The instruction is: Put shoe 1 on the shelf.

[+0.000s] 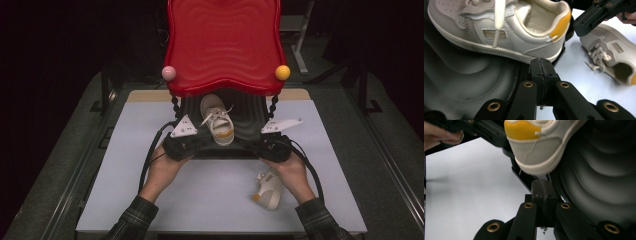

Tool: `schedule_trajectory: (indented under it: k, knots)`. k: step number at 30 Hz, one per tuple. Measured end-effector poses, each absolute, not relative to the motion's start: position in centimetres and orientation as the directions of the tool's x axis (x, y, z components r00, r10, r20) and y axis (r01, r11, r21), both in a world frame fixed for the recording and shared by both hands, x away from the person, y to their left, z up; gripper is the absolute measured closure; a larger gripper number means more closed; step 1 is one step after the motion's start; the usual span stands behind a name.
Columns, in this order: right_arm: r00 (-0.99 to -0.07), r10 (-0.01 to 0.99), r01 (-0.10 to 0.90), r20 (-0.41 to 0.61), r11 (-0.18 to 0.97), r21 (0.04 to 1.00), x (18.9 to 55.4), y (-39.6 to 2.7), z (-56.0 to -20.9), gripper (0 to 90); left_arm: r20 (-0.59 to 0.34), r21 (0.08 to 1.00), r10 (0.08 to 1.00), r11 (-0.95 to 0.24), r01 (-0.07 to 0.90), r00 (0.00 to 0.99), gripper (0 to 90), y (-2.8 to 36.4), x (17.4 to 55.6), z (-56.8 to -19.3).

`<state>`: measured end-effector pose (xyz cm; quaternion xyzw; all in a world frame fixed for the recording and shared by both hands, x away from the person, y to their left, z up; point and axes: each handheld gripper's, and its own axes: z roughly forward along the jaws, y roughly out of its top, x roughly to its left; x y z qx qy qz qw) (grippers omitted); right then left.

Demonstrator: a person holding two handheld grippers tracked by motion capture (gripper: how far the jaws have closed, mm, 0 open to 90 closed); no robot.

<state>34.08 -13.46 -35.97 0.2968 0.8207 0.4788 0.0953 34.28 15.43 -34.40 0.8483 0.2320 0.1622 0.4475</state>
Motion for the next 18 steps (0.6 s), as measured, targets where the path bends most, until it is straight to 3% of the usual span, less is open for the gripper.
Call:
schedule_trajectory:
  k: [18]
  knots:
    - [-0.817,0.564,0.385,0.124,0.371,0.845,35.9,-11.1,-35.3,89.6,0.071,0.828,0.601,-0.481,0.289,0.796,89.8,14.9,34.7,-34.2]
